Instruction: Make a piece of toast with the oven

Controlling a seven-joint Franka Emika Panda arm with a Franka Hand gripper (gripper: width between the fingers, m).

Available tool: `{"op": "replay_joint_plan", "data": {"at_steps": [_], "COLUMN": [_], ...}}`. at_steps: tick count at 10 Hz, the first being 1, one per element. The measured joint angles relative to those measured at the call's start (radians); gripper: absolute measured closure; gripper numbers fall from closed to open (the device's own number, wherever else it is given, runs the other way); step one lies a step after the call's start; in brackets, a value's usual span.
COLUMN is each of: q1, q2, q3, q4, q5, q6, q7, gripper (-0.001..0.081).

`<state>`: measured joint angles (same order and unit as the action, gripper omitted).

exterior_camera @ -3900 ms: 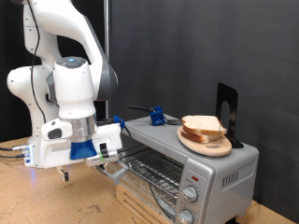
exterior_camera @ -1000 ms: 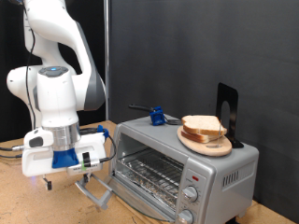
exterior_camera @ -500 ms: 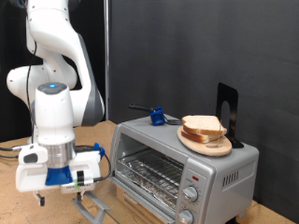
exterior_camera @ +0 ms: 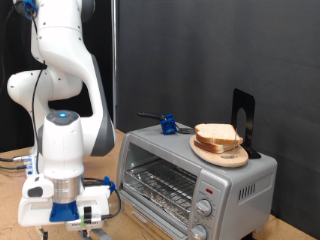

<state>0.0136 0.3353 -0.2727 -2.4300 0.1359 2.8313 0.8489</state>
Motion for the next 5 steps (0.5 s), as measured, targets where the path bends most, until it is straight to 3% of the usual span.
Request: {"op": "replay_joint_plan", "data": {"at_steps": [5], "q1": [-0.004], "q2": [0.041], "q3": [0.009], "q4": [0.003], "q5": [0.0], "q6": [0.042], "q7": [-0.027], "gripper": [-0.0001]}}
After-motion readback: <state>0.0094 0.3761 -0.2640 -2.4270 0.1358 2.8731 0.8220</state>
